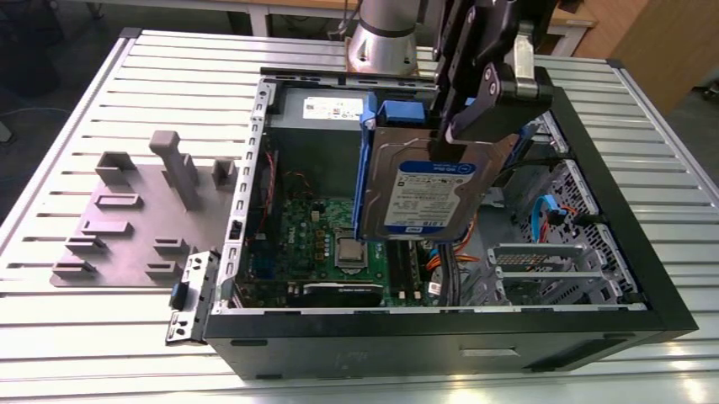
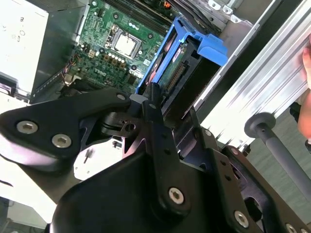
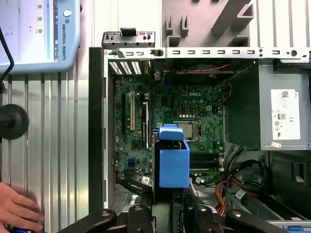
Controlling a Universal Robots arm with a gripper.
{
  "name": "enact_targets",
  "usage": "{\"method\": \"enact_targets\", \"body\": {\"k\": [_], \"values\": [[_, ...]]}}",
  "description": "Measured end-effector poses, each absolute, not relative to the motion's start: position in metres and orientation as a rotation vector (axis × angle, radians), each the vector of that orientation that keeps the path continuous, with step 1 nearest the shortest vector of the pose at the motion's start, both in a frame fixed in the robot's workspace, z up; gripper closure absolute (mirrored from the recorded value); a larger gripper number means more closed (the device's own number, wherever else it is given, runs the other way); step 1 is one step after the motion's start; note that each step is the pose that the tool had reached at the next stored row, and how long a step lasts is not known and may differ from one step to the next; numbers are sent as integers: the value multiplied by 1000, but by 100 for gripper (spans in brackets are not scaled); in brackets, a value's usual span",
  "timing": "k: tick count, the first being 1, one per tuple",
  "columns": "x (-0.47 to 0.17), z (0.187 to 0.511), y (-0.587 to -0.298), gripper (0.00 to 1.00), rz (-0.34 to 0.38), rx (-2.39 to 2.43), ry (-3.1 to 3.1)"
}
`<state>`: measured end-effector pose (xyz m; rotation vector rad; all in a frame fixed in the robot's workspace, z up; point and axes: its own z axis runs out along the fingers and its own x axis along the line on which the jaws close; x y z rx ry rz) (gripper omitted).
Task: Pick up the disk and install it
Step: 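Pick up the disk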
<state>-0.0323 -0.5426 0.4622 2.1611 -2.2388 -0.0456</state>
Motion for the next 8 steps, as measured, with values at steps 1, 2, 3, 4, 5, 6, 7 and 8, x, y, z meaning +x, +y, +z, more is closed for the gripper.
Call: {"method": "enact_targets", "body": {"k": [1,2,3,4,5,6,7,8], "values": [[-32,462,-543,65,-45,2161,-2238],[-32,462,-543,65,-45,2161,-2238],[-32,462,-543,65,-45,2161,-2238],[-32,462,-543,65,-45,2161,-2238],[-32,462,-543,65,-45,2161,-2238],[-32,462,-543,65,-45,2161,-2238],[-31,462,-543,65,-44,2160,-2238],[-30,462,-543,65,-44,2161,-2238]]}}
